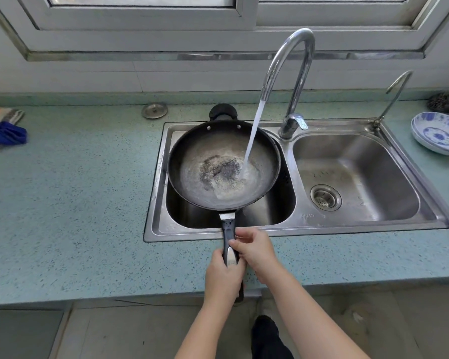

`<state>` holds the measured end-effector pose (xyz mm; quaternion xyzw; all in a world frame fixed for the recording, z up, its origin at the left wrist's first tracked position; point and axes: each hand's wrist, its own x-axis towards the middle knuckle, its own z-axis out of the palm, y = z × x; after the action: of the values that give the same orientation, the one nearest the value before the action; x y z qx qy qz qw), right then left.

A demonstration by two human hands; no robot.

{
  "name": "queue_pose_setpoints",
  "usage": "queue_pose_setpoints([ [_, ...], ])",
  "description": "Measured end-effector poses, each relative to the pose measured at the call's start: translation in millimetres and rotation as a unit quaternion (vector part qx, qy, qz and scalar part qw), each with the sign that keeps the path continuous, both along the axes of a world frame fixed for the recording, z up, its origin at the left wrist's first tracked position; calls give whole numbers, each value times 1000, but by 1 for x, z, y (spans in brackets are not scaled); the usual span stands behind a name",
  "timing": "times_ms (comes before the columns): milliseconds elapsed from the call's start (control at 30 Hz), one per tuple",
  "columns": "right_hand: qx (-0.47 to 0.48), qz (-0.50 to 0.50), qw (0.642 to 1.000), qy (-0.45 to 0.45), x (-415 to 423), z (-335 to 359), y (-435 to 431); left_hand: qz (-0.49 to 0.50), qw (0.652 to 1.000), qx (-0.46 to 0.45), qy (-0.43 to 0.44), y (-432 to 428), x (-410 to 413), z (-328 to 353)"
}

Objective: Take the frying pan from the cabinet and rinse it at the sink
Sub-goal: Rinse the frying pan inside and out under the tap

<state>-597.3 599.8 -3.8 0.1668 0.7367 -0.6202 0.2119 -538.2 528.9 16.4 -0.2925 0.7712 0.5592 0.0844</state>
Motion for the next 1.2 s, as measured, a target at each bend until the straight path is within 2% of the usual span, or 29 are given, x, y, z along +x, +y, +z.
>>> queue_pose_setpoints([
  [267, -27, 22, 999, -24, 6, 11, 10, -56, 995, -74, 27, -8, 11, 8],
  [367, -62, 17, 997, -37, 4, 16, 15, -72, 985, -154, 39, -13, 5, 13],
  [467, -52, 20, 998, -20, -3, 23, 25, -86, 972, -212, 62, -14, -10, 16],
  [633, -1, 6, 999, 44, -26, 35, 50, -141, 940, -275, 147, -1, -39, 22],
  [733, 40, 1, 996, 77, -44, 44, 69, -177, 910, -329, 181, 11, -58, 20],
  [933, 141, 7, 979, 147, -93, 57, 109, -244, 875, -381, 171, 44, -110, 25],
  [1033, 203, 25, 959, 197, -120, 62, 127, -270, 862, -390, 179, 61, -136, 24],
  [1200, 306, 83, 900, 299, -166, 62, 154, -280, 847, -416, 177, 84, -176, 16],
])
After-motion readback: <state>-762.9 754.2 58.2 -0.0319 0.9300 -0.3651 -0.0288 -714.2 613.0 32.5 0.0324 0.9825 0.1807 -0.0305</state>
